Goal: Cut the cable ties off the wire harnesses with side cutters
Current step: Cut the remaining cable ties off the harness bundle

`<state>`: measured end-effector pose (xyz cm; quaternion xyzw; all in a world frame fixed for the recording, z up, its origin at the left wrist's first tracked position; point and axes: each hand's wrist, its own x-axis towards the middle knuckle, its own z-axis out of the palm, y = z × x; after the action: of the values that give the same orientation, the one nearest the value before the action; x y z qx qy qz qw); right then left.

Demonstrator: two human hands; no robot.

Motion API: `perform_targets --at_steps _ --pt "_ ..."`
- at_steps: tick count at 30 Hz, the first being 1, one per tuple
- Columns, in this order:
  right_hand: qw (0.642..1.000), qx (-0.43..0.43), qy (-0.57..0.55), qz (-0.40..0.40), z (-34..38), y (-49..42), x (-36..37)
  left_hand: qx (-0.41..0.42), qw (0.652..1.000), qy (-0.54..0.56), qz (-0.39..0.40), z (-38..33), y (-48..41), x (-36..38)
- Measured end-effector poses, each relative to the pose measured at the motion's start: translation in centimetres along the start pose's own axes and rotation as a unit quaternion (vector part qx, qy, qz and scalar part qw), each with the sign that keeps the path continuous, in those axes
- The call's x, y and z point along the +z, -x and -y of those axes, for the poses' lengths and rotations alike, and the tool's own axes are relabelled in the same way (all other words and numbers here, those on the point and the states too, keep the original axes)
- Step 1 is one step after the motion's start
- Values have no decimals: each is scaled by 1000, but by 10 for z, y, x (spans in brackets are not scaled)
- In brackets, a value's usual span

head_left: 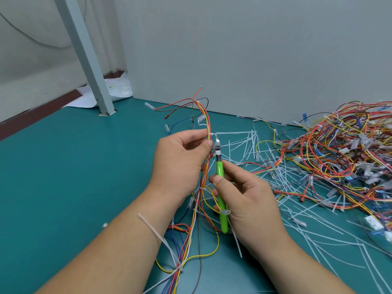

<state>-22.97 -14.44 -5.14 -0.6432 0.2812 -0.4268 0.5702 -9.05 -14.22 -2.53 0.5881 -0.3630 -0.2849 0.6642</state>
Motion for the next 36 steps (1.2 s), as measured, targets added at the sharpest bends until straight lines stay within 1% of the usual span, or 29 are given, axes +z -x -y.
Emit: perform_targets --at_steps 7,12,19,25,31,36 --pt "1000 7 8 -11 0 0 0 15 1000 -7 -3 0 0 0" --pt "998 35 -43 -9 -2 1 -1 25 1000 -9 -1 0 1 0" --pt "997 44 -62 -5 -2 0 -2 34 999 -13 5 0 2 0" --pt "997 38 -69 0 -5 -1 -3 21 1000 -12 11 1 2 0" --pt "999 24 -33 7 -5 -3 -4 3 1000 -2 22 1 3 0" --pt "1000 19 -5 8 -7 -3 -4 -31 998 43 35 -1 4 -1"
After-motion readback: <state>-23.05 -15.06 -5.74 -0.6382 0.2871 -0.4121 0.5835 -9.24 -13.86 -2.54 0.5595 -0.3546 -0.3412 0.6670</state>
